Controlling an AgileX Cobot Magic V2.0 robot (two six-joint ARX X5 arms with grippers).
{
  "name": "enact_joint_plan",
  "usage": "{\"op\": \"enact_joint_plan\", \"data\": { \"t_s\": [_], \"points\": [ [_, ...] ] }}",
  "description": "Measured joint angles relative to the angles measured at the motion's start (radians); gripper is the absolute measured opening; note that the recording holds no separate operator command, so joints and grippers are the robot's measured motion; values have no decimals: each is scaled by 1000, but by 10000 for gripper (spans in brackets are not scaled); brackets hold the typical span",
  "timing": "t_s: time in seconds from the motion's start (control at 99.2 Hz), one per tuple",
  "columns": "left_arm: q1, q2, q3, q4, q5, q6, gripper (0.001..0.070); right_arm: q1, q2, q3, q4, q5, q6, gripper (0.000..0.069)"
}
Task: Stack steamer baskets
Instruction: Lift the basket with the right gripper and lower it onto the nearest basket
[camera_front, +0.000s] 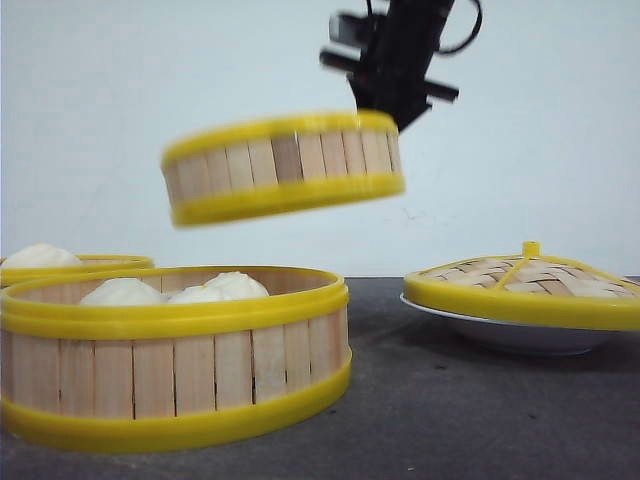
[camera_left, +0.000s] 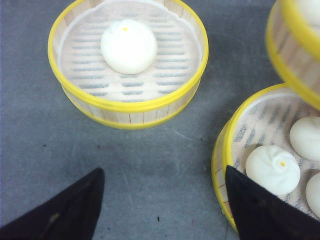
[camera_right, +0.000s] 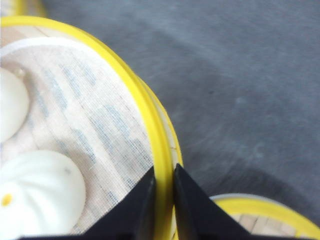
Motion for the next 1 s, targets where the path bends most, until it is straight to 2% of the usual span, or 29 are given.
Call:
{"op": "enact_joint_plan", "data": {
  "t_s": [0.252,0.393,0.555,0.726,0.998],
  "points": [
    [0,0,0,-13,0,13,468,32,-118,-5,-56,-27,-15,31],
    [0,0,0,-14,0,13,468,55,-219,-80,-44,-34,-23,31],
    [0,0,0,-14,0,13,468,75,-348,-243,41,-43,-27,31],
    [0,0,0,-14,0,13,468,93,-468,-488,167,-79,-28,31],
    [0,0,0,-14,-1,13,468,140,-492,-697,311,-94,-31,31]
  ]
}}
